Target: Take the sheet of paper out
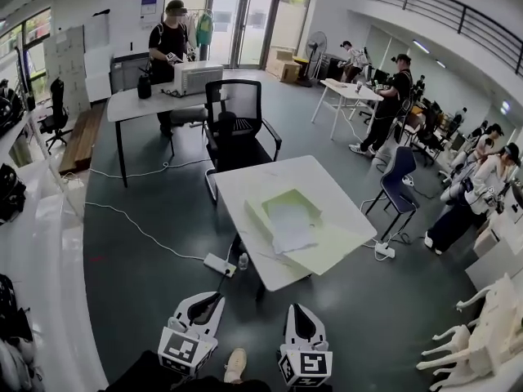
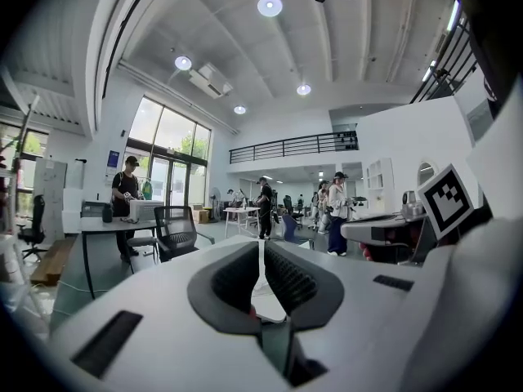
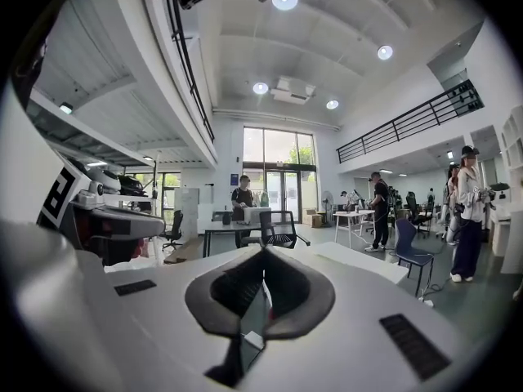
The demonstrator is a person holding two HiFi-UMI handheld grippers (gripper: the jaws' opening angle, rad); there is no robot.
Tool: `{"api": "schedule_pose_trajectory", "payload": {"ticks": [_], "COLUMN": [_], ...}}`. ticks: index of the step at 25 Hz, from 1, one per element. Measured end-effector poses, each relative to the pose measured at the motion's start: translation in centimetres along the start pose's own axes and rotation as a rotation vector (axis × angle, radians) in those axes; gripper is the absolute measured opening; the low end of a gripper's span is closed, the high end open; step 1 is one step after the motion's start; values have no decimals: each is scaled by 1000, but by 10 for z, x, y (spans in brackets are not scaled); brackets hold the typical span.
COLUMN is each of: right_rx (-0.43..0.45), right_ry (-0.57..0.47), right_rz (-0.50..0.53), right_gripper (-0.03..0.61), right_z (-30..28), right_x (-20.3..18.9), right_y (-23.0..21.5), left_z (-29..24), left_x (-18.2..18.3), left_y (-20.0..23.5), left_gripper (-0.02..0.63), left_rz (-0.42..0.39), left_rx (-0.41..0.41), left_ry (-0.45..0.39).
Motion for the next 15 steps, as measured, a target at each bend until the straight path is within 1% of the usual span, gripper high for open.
{"api": "schedule_pose_trajectory", "payload": {"ticks": [7, 12, 15], "right_rx": [52, 68, 72], "right_ry": [17, 19, 23], "right_rz": [1, -9, -14], "right_gripper": [17, 17, 17], "right_z": [-72, -102, -118], "right_x": [8, 10, 11], "right_y": [-50, -76, -90], "left_z": [-72, -108, -130], "left_x": [9, 20, 23], "left_y": [13, 17, 19], "left_gripper": [38, 38, 38], "left_rz": [12, 0, -3], "left_rx": [44, 66, 65], "left_ry": [24, 27, 24]}}
Point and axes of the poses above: the fingertips, and each gripper's own axes: z backward along the fingers, y to its left, x out of its top, the point moved 7 cm from there along z, backward along the fingers, and after that the axes turned 2 degrees about y, right-handed, at the moved point
